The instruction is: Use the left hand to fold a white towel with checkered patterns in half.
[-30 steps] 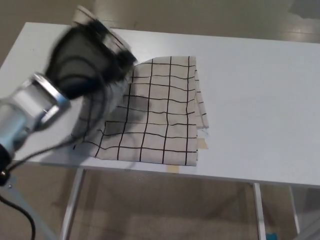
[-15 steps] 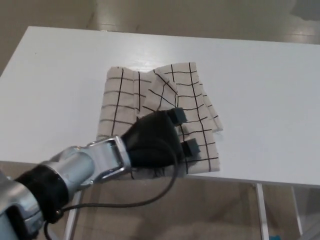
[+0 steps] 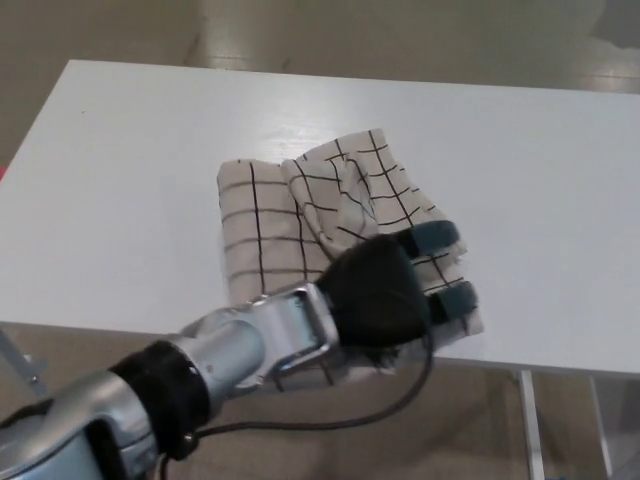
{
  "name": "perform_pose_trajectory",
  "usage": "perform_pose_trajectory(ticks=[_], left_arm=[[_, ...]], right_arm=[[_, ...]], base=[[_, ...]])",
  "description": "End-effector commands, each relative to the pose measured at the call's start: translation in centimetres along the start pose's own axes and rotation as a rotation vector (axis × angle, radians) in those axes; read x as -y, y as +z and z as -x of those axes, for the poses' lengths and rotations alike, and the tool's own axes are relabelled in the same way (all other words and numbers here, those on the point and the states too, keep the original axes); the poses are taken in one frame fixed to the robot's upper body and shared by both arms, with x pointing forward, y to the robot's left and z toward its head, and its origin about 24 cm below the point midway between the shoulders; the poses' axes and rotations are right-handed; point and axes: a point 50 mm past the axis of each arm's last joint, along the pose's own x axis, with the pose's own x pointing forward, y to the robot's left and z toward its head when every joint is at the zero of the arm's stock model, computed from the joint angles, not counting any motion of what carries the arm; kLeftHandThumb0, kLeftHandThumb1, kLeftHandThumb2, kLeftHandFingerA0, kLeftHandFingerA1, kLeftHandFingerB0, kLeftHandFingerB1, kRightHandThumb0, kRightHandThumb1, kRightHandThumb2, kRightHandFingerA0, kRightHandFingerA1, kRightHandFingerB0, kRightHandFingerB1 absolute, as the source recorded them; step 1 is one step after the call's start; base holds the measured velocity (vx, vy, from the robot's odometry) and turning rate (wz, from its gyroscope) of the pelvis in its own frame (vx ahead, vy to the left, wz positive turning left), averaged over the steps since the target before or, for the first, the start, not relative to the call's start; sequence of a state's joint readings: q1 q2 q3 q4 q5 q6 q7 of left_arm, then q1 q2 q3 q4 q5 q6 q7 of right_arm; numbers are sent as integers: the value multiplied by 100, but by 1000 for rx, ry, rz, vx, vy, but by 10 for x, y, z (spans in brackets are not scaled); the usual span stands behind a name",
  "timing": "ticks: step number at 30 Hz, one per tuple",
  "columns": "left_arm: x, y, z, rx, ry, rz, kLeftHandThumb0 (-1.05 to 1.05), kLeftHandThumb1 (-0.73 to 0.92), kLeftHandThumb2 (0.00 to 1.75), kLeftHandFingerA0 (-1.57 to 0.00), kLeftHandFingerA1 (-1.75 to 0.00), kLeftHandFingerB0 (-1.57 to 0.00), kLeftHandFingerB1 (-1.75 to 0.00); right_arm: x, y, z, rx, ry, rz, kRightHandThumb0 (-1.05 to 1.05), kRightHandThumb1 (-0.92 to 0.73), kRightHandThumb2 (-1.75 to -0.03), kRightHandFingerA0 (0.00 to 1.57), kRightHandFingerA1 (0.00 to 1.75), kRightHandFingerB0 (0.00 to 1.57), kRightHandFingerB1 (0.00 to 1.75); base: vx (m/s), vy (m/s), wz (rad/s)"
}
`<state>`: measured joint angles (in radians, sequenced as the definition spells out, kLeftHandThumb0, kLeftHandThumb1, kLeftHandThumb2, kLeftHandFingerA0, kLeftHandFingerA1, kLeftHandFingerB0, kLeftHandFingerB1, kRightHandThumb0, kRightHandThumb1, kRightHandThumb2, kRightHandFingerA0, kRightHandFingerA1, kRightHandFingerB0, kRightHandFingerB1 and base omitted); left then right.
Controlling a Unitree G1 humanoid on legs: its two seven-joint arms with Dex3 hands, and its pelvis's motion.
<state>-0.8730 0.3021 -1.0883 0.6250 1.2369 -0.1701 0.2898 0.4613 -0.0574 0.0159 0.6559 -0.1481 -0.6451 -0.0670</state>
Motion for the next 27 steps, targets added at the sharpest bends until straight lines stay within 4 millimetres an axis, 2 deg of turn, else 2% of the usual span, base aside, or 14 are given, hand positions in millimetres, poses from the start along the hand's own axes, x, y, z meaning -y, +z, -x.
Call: perform_pose_trajectory(ticks=[1,3,4,8,9,10,14,15,16,18,21,25,26,27], left_arm=[[-8,18,-16,46,-203,0,-85,44,82,0,-2,-5,-23],[-11,16,-16,39,-205,-6,-85,44,82,0,-2,-5,-23],[-16,9,-16,23,-197,-4,-92,54,62,0,0,0,-22],[-25,-1,-15,-1,-187,-1,-92,54,62,0,0,0,-22],[-48,-31,-13,-61,-127,-3,-93,54,59,0,0,0,-7],[-56,-42,-11,-81,-104,-2,-93,54,59,0,0,0,-5],[-63,-49,-9,-94,-94,2,-93,54,59,0,0,0,-5],[-85,-74,-2,-160,-41,-1,-94,56,59,0,0,0,-7],[-95,-83,1,-184,-20,-9,-94,57,58,0,0,0,-7],[-102,-90,4,-201,-7,-18,-94,57,58,0,0,0,-7],[-125,-110,18,-255,68,-34,-96,59,62,0,0,0,-7],[-136,-123,27,-288,128,-20,-97,61,62,0,0,0,-11],[-139,-129,31,-309,153,-18,-93,54,95,0,0,0,-12],[-141,-134,35,-323,169,-17,-93,54,95,0,0,0,-12]], right_arm=[[0,2,5,40,20,11,-33,-76,-62,39,58,42,53],[0,2,5,41,20,11,-33,-76,-62,39,58,42,53],[0,1,5,40,22,14,-33,-76,-62,39,58,42,53],[0,1,6,38,25,19,-33,-76,-62,39,58,42,53],[0,2,6,35,35,19,-33,-76,-62,39,59,43,54],[0,2,6,33,37,19,-33,-76,-62,39,58,43,54],[1,2,6,32,37,20,-33,-76,-62,39,58,43,54],[2,4,3,40,40,26,-33,-75,-62,38,56,43,55],[3,6,0,45,42,30,-33,-75,-62,38,56,43,55],[4,7,-2,49,44,33,-33,-75,-62,38,56,43,55],[4,6,-1,52,44,42,-33,-75,-62,39,57,43,55],[4,9,-3,61,43,55,-33,-75,-62,39,57,44,55],[3,9,-2,59,41,51,-33,-75,-62,39,58,44,55],[3,9,-2,58,40,47,-33,-75,-62,39,58,44,55]], base=[[0,0,0],[0,0,0],[0,0,0],[0,0,0],[0,0,0],[0,0,0],[0,0,0],[0,0,0],[0,0,0],[0,0,0],[0,0,0],[0,0,0],[0,0,0],[0,0,0]])
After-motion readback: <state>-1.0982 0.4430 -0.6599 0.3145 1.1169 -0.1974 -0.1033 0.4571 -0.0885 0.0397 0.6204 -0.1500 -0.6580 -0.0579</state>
